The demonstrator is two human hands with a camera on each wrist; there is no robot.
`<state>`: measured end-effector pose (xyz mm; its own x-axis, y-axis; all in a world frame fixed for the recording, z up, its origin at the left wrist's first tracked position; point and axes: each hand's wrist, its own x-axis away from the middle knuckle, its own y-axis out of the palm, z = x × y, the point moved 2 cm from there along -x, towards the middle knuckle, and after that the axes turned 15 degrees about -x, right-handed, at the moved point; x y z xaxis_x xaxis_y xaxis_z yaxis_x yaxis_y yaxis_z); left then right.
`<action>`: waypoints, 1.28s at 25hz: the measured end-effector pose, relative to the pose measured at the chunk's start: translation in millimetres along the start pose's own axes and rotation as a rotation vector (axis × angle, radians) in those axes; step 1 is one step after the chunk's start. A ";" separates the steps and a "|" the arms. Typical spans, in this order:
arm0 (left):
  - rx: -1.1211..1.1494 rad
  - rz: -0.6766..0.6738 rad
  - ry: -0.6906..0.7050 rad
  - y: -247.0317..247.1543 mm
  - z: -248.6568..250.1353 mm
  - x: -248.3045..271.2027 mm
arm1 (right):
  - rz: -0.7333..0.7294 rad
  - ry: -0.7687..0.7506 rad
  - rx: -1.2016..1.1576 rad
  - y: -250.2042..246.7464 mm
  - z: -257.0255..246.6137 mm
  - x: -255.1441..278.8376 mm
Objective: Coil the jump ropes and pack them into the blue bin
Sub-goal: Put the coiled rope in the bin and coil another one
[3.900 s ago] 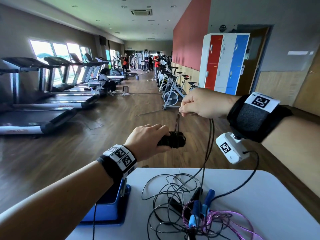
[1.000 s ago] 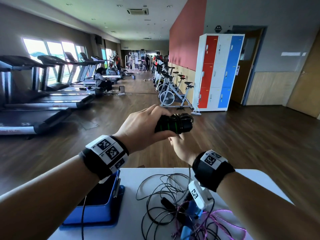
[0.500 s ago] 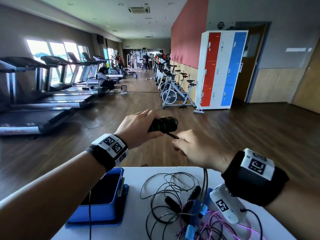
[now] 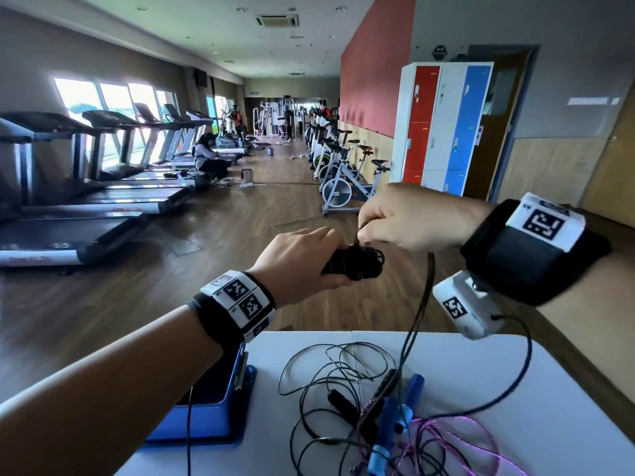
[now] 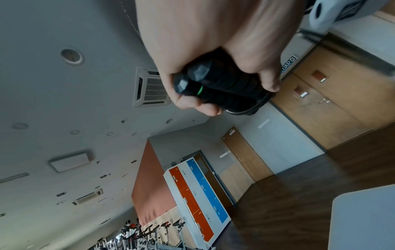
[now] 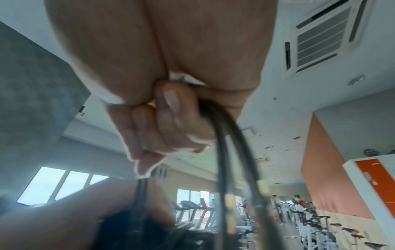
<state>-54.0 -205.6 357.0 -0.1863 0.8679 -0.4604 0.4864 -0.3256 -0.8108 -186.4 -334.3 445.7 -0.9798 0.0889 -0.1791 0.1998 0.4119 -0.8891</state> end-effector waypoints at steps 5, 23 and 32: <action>0.073 0.187 0.129 -3.7 5.9 14.5 | -0.047 -0.030 -0.106 -6.4 34.3 -15.9; 0.431 0.181 -0.190 -13.5 -11.7 8.2 | 0.175 0.171 -1.384 134.7 49.1 6.7; 0.091 0.087 -0.197 -6.1 -33.7 -0.6 | 0.229 0.121 -0.832 96.8 15.4 23.9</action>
<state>-28.1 -191.5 374.4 -0.3145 0.7483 -0.5841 0.4308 -0.4358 -0.7902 -190.5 -306.3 348.9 -0.9174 0.3268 -0.2273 0.3769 0.8967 -0.2321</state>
